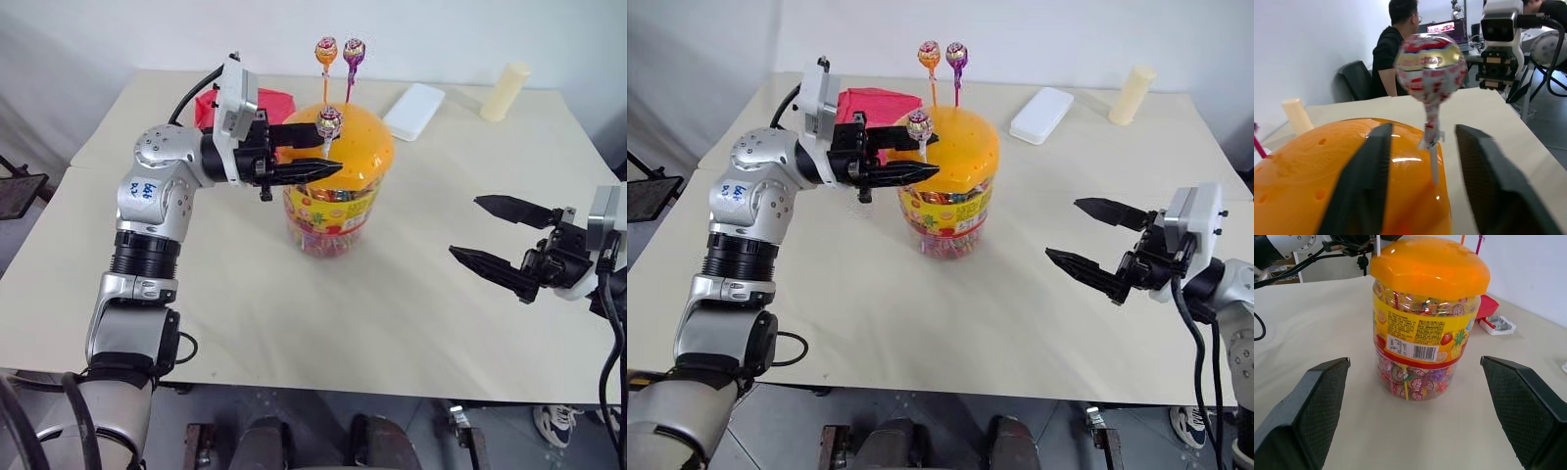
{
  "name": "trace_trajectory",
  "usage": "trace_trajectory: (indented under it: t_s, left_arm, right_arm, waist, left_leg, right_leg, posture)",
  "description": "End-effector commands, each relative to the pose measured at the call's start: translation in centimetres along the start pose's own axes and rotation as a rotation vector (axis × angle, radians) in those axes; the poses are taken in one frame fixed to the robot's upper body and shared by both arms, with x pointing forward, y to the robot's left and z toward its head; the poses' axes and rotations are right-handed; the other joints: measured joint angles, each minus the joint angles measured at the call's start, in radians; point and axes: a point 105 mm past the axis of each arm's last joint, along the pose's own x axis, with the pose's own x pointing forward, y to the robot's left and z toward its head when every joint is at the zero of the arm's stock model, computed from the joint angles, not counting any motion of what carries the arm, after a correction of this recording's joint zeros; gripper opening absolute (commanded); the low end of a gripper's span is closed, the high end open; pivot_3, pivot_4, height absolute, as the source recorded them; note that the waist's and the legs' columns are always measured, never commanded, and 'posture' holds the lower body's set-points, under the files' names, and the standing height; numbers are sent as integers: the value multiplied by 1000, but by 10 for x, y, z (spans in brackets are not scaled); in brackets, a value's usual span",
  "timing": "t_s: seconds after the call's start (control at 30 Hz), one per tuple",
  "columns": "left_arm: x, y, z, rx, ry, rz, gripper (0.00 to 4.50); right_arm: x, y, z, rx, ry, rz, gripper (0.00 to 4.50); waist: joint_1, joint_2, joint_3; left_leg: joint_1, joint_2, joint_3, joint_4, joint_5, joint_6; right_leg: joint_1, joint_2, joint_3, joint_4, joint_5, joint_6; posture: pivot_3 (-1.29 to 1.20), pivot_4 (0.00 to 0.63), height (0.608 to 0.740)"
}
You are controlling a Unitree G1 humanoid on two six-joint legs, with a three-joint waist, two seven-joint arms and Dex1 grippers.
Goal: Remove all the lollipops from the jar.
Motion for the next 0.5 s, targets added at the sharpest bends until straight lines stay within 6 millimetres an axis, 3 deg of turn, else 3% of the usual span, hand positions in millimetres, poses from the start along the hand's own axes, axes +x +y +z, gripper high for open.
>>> trace_trajectory:
  t_s: [0.03, 0.07, 0.13, 0.37, 0.5]
  left_arm:
    - [5, 1, 14, 44, -10, -19, 716]
    - [6, 2, 17, 49, -17, -15, 332]
    - [6, 4, 22, 59, -27, -6, 54]
    - [2, 18, 56, 78, -87, 96, 54]
    - [-15, 31, 71, 76, -50, 250, 54]
  right_arm:
    - [-4, 2, 14, -57, -38, -14, 4500]
    - [-4, 1, 14, -56, -38, -15, 4500]
    - [-3, 0, 14, -57, -39, -16, 4500]
    - [1, -7, 16, -65, -45, 5, 4500]
    - [6, -13, 18, -71, -49, 27, 4500]
  waist:
    - [-1, 0, 0]
    - [-1, 0, 0]
    - [-1, 0, 0]
    - [-2, -1, 0]
    - [-5, -1, 0]
  left_leg:
    - [0, 0, 0, 0, 0, 0]
    - [0, 0, 0, 0, 0, 0]
    - [0, 0, 0, 0, 0, 0]
    - [0, 0, 0, 1, 0, 0]
    - [0, 0, 0, 1, 0, 0]
  right_leg:
    - [0, 0, 0, 0, 0, 0]
    - [0, 0, 0, 0, 0, 0]
    - [0, 0, 0, 0, 0, 0]
    - [0, 0, 0, 0, 0, 0]
    - [0, 0, 0, 1, 0, 0]
  posture:
    - [0, 150, 740]
    - [0, 150, 740]
    - [0, 150, 740]
    - [0, 150, 740]
    - [0, 150, 740]
